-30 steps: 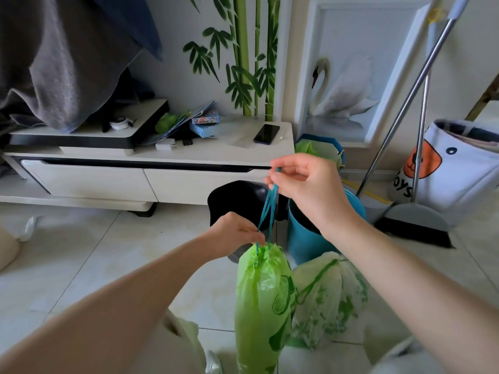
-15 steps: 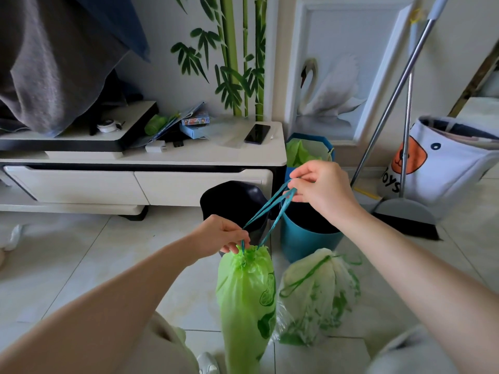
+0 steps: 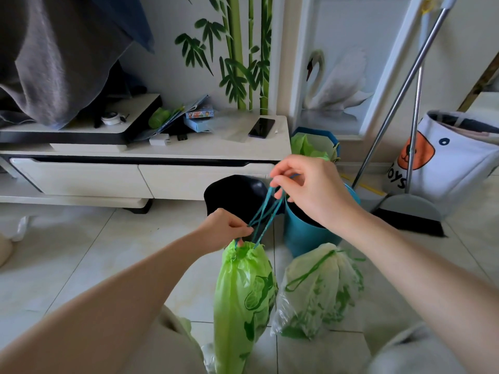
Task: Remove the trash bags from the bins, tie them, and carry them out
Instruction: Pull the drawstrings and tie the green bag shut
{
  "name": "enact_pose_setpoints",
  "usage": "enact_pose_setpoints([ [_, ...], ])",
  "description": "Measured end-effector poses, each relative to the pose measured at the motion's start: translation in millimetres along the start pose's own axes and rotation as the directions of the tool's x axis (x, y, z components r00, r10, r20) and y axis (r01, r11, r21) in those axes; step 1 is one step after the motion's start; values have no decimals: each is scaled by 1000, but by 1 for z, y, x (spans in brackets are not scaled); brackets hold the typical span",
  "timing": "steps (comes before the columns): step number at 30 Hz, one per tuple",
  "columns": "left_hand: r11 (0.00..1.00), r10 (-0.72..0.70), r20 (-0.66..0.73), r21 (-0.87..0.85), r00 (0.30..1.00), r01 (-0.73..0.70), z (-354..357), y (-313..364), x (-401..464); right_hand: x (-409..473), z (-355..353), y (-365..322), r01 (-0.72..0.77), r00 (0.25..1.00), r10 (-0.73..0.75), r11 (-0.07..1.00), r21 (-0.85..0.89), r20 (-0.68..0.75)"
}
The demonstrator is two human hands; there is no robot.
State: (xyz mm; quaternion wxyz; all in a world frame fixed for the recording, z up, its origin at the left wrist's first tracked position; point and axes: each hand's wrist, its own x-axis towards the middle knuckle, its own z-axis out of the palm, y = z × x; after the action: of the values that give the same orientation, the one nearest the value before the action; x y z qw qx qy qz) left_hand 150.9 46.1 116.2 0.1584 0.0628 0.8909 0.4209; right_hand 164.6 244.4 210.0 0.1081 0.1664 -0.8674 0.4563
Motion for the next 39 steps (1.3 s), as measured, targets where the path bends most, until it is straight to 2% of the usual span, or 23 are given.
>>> enact_pose_setpoints([
  [5,995,41,293,73,955,-65,11,1,-3,2,7,-4,119,993,-119,992,-42,-7],
  [10,995,55,422,52,905,-85,12,7,-7,10,11,2,98,993,-101,994,-52,-59],
  [13,990,64,401,89,914,-109,14,9,-8,14,12,5,3,998,0,999,47,-63],
  [15,992,51,362,89,931,-89,18,10,-7,15,10,2,-94,996,93,974,206,15],
  [17,996,38,355,68,934,-66,19,10,-7,16,10,3,-146,989,130,953,265,77],
  [19,998,24,365,42,931,-43,19,10,-7,16,12,10,-214,974,198,965,152,113],
  [21,1000,15,349,-2,937,-15,19,13,-9,11,15,24,-271,937,289,956,-111,198],
  [23,998,6,318,-62,948,15,17,16,-10,4,19,33,-248,853,374,904,-348,365],
  [24,995,0,306,-92,952,29,16,17,-10,-1,23,36,-224,802,401,889,-399,443],
  [25,992,-4,299,-119,954,41,13,18,-11,-4,27,37,-198,761,408,887,-417,505],
  [27,982,-10,282,-176,959,62,10,19,-11,-9,31,36,-143,732,378,899,-415,567],
  [32,926,-68,257,-344,964,157,1,17,-9,-10,22,26,-58,759,264,938,-342,595],
  [34,890,-104,268,-405,958,210,-3,16,-8,-10,15,24,-102,746,234,965,-241,623],
  [36,858,-102,276,-462,956,225,-7,16,-8,-11,10,25,-172,693,241,971,-169,680],
  [38,843,-77,279,-495,957,212,-10,18,-8,-12,4,30,-277,650,296,950,-145,700],
  [39,841,-64,281,-501,958,204,-11,18,-8,-13,3,35,-327,653,339,933,-152,677],
])
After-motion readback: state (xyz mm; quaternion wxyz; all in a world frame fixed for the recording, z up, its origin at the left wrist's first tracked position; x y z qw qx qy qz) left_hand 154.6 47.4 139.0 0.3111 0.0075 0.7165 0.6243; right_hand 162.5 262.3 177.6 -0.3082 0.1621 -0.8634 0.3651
